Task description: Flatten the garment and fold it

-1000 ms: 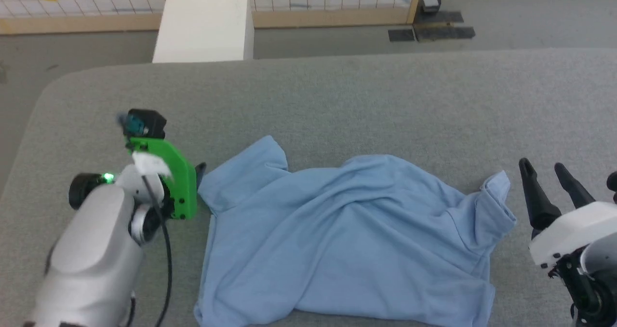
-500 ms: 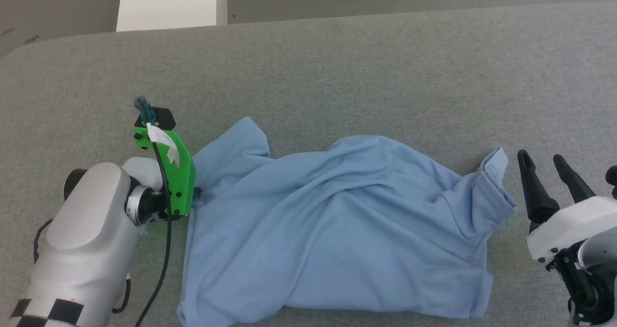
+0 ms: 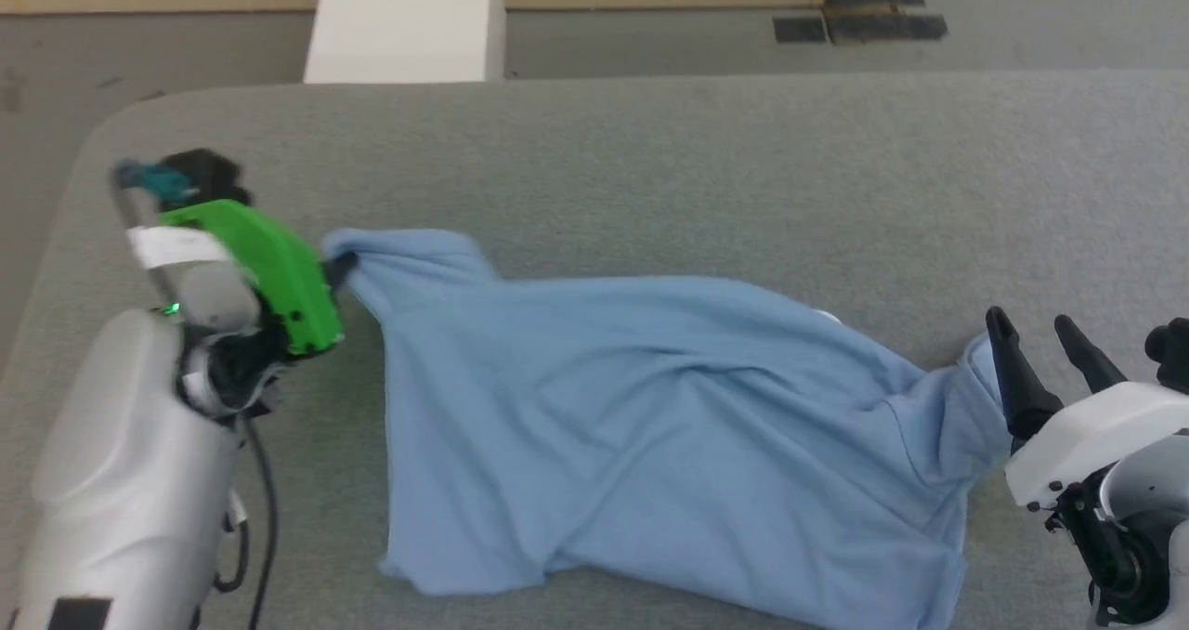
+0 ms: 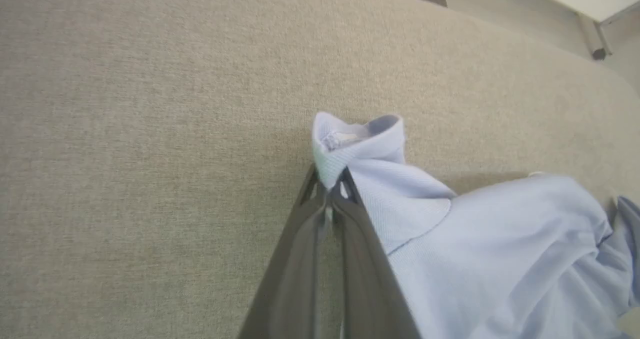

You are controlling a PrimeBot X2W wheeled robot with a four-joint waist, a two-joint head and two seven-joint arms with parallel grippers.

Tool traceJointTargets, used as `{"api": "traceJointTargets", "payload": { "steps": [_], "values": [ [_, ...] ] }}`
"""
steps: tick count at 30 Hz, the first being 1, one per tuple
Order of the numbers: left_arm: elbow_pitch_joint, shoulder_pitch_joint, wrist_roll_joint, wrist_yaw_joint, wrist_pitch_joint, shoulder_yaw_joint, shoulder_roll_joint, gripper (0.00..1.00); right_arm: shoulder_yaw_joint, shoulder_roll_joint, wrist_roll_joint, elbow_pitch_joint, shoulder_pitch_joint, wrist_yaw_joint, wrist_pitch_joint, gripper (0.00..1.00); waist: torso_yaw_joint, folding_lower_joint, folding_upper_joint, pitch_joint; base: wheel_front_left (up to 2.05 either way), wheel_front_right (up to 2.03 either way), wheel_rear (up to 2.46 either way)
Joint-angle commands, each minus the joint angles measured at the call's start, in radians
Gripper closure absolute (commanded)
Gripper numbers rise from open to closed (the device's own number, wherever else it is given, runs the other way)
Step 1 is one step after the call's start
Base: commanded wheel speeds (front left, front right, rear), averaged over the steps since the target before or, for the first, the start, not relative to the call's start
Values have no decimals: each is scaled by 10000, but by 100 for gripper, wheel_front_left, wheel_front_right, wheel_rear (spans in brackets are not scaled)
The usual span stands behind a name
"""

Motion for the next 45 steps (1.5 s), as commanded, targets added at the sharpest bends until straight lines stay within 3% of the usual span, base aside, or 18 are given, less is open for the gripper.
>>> {"api": "traceJointTargets", "payload": {
  "steps": [1,8,13,16,17,18,19,22,25,29,33,39,45],
  "values": [
    [-148,360,-152,175,-215,261,164,100,-24,8,-67,37,-106,-15,46,0,427,0,38,-410,0,0,0],
    [-1181,2535,-759,1172,-924,1625,553,100,-30,8,-72,42,10,-15,198,0,896,0,38,-650,0,0,0],
    [-1599,4569,-1243,1584,-817,1906,181,100,30,9,-80,61,58,-15,249,0,1028,0,38,-701,0,0,0],
    [-1704,5297,-1448,1615,-742,1839,-128,100,77,9,-60,113,88,-15,261,0,1040,0,38,-757,0,0,0],
    [-1741,5461,-1488,1615,-781,1841,-202,93,100,9,-54,147,109,-15,272,0,1040,0,38,-805,0,0,0],
    [-1832,5541,-1574,1610,-856,1897,-299,70,114,9,-56,164,125,-15,281,0,1038,0,38,-828,0,0,0],
    [-2012,5582,-1638,1576,-1043,1993,-382,0,125,9,-51,183,141,-15,287,0,1038,0,38,-859,0,0,0],
    [-2566,5539,-1631,1407,-1937,2411,-436,0,171,9,-57,252,194,-15,322,0,1001,0,38,-999,0,0,0],
    [-3245,5443,-1182,1040,-3478,2841,-322,0,186,9,-151,259,253,-15,429,0,922,0,38,-1110,0,0,0],
    [-3890,5554,197,158,-6040,2810,-81,0,211,9,-422,249,472,-15,809,0,841,0,38,-1172,0,0,0],
    [-3788,5806,1231,-124,-7912,2568,-254,0,297,9,-748,140,817,-15,1399,0,834,0,38,-1116,0,0,0],
    [-3453,5931,2249,-265,-8586,2251,-268,0,927,-73,-1321,-65,876,-15,2628,0,786,0,38,-772,0,0,0],
    [-3347,5749,2422,-416,-8694,2321,-441,0,1628,-472,-1860,451,-319,-15,4020,0,739,0,38,-254,0,0,0]
  ]
}}
